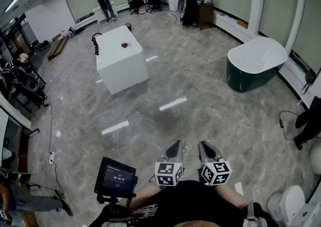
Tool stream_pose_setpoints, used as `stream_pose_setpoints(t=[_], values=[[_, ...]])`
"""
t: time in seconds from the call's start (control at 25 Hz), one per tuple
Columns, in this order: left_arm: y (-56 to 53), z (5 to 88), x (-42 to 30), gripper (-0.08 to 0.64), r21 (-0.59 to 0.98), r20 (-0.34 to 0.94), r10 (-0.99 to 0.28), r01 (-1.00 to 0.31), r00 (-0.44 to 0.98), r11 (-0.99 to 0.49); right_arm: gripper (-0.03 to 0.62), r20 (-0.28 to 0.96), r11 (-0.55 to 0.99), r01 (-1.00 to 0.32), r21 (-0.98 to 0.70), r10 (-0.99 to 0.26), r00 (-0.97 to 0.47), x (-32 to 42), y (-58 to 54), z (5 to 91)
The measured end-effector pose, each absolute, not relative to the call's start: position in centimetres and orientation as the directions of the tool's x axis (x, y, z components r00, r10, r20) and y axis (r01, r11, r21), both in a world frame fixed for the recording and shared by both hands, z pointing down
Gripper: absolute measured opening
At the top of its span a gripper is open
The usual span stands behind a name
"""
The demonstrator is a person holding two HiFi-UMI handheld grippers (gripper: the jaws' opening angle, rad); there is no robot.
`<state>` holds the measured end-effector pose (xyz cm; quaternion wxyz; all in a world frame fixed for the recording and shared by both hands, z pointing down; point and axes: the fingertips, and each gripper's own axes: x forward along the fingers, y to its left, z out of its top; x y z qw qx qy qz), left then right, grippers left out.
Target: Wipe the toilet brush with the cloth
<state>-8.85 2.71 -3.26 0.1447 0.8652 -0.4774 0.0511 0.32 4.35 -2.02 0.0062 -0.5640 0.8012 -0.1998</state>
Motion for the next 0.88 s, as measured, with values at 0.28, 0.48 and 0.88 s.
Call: stream_pose_setpoints(t=[0.28, 0.48, 0.88], values=[[2.76, -3.28, -8.72, 0.003, 0.201, 0.229, -0.812, -0.842, 0.537, -0.501, 0.002, 0.212, 0.283, -0.905, -0.316, -0.909, -0.359, 0.70, 4.35, -2.00], [2.59, -3.53, -8.95, 0.003, 0.199, 0.228, -0.812, -0.842, 0.538, -0.502, 0.002, 0.213, 0.284, -0.906, -0.314, -0.909, -0.358, 0.40, 4.21, -2.24], [2.69, -2.95, -8.88, 0.003, 0.213, 0.232, -0.811, -0.841, 0.538, -0.497, 0.003, 0.215, 0.266, -0.906, -0.330, -0.913, -0.346, 0.91, 4.22, -1.67]])
